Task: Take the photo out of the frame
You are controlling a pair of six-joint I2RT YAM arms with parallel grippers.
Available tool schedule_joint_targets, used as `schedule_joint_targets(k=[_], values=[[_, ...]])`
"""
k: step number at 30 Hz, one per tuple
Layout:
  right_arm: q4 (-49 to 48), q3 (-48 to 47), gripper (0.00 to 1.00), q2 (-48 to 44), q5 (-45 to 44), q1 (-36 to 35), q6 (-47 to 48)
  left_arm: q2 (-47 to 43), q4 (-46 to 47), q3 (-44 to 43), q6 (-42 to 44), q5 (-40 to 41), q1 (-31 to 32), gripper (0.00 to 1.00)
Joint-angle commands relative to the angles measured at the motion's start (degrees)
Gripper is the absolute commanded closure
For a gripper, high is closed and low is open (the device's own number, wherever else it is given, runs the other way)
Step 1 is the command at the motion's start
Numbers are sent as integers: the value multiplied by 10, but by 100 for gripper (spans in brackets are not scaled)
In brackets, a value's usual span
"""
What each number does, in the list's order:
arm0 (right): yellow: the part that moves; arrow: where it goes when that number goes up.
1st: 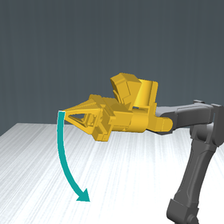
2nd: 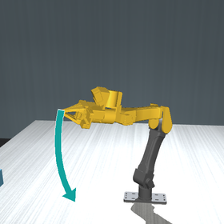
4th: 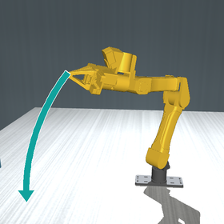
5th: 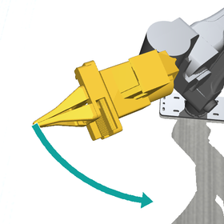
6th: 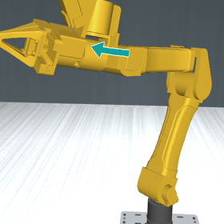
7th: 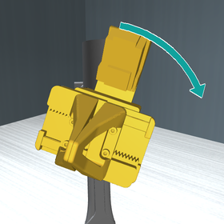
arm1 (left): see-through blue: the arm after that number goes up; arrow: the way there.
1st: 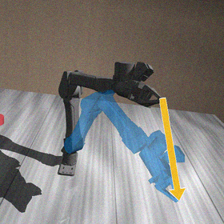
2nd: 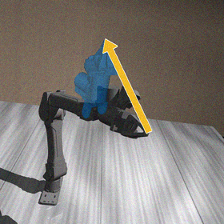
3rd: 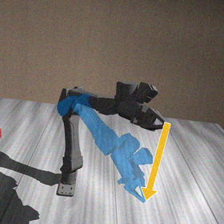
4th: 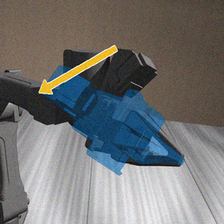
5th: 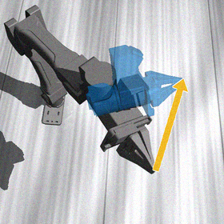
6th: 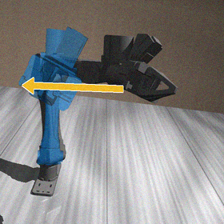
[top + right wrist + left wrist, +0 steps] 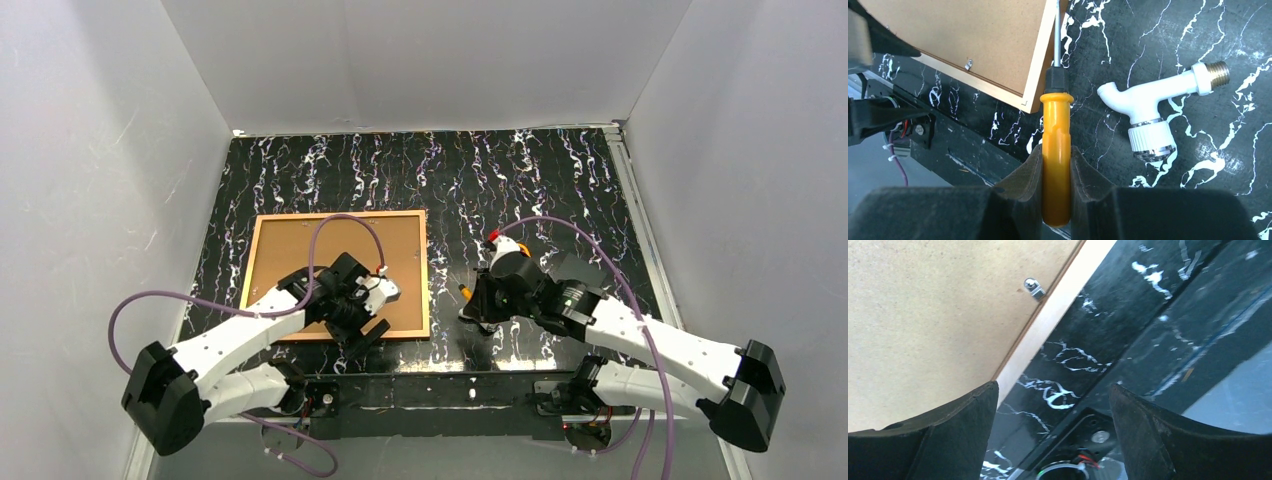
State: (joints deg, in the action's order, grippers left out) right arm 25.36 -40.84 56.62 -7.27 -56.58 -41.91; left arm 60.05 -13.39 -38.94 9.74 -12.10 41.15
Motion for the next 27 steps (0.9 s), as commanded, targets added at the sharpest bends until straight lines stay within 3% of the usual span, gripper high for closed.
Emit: schedule_joint_targets(k=[1, 6, 11, 14, 21, 27], values=[[-18, 18, 99, -48, -5, 3, -3, 32, -51, 11, 81, 67, 9, 20], [-15, 32, 99, -87, -20, 3, 0, 63, -34, 18, 90, 107, 21, 22], [-14, 39, 99, -103, -24, 3, 3, 88, -34, 12, 93, 163, 31, 34], [-15, 42, 99, -109, -25, 3, 3, 100, -31, 13, 90, 177, 41, 36], [-16, 48, 99, -122, -28, 3, 2, 125, -29, 13, 83, 217, 66, 55], [-12, 52, 99, -133, -28, 4, -1, 143, -33, 11, 82, 231, 68, 55]])
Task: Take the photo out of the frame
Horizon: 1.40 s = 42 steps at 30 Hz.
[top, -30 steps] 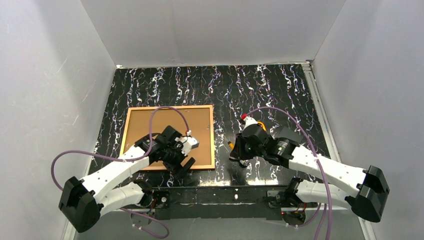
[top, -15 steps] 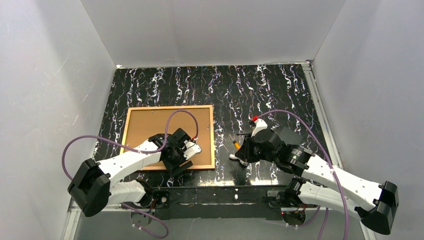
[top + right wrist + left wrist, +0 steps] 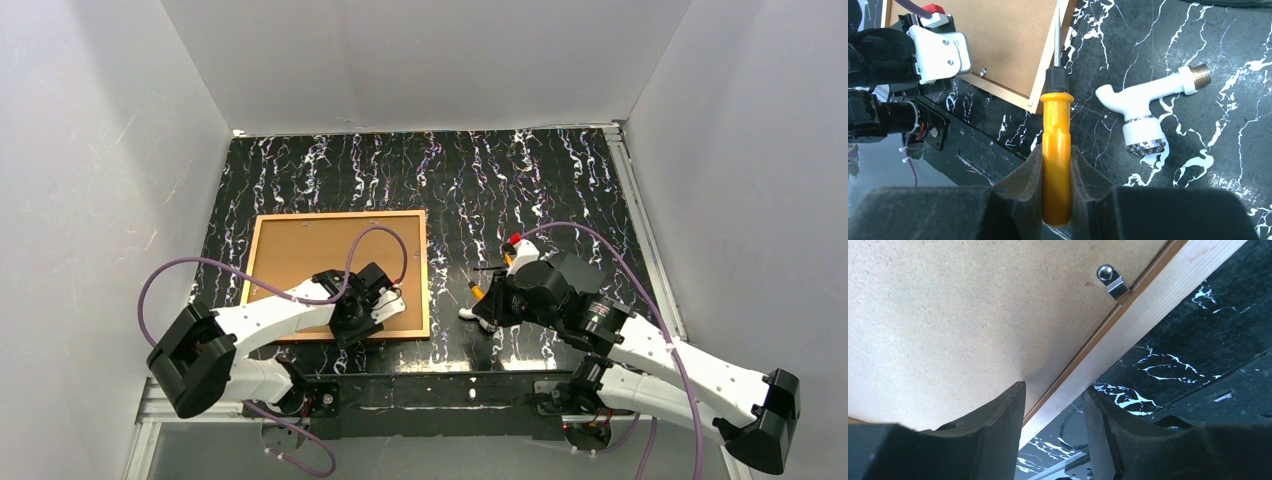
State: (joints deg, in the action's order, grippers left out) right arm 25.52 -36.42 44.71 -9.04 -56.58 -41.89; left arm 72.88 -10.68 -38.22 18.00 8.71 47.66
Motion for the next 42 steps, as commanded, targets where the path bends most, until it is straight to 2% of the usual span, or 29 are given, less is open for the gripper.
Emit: schedule_joint_targets(k=[1, 3, 8, 9, 11, 14, 16, 17, 18, 20, 25, 29, 33, 38, 41, 42], values=[[-13, 9, 99, -16, -10, 3, -2, 19, -62, 2, -2, 19, 3, 55], [-12, 12, 99, -22, -10, 3, -4, 29, -65, -2, -4, 11, 4, 57], [-3, 17, 99, -38, -15, 3, -8, 38, -73, -10, -11, 13, 4, 71], [-3, 19, 99, -42, -16, 3, -9, 42, -77, -13, -15, 15, 4, 76], [-3, 20, 99, -46, -19, 3, -10, 58, -99, -39, -46, 36, 5, 97], [11, 15, 99, -49, -18, 3, -13, 120, -105, -118, -181, 75, 4, 100], [23, 10, 99, -52, -17, 3, -15, 182, -144, -218, -276, 102, 3, 100], [39, 3, 99, -54, -23, 3, -16, 246, -154, -298, -374, 120, -4, 100], [49, -1, 99, -55, -26, 3, -17, 286, -153, -336, -458, 114, -16, 100], [58, -1, 99, -60, -30, 3, -22, 353, -151, -395, -560, 79, -42, 100], [70, -7, 99, -54, -33, 3, -29, 386, -129, -403, -747, 70, -63, 100], [69, -8, 99, -46, -29, 3, -35, 391, -105, -401, -877, 102, -64, 100], [69, -12, 99, -30, -22, 3, -39, 413, -84, -429, -915, 108, -70, 100], [64, -15, 99, -1, -8, 4, -41, 450, -78, -497, -857, 81, -78, 100], [61, -16, 99, 21, -5, 3, -39, 448, -38, -492, -820, 28, -90, 100], [60, -17, 99, 30, -5, 3, -39, 445, -25, -487, -814, 3, -95, 92]])
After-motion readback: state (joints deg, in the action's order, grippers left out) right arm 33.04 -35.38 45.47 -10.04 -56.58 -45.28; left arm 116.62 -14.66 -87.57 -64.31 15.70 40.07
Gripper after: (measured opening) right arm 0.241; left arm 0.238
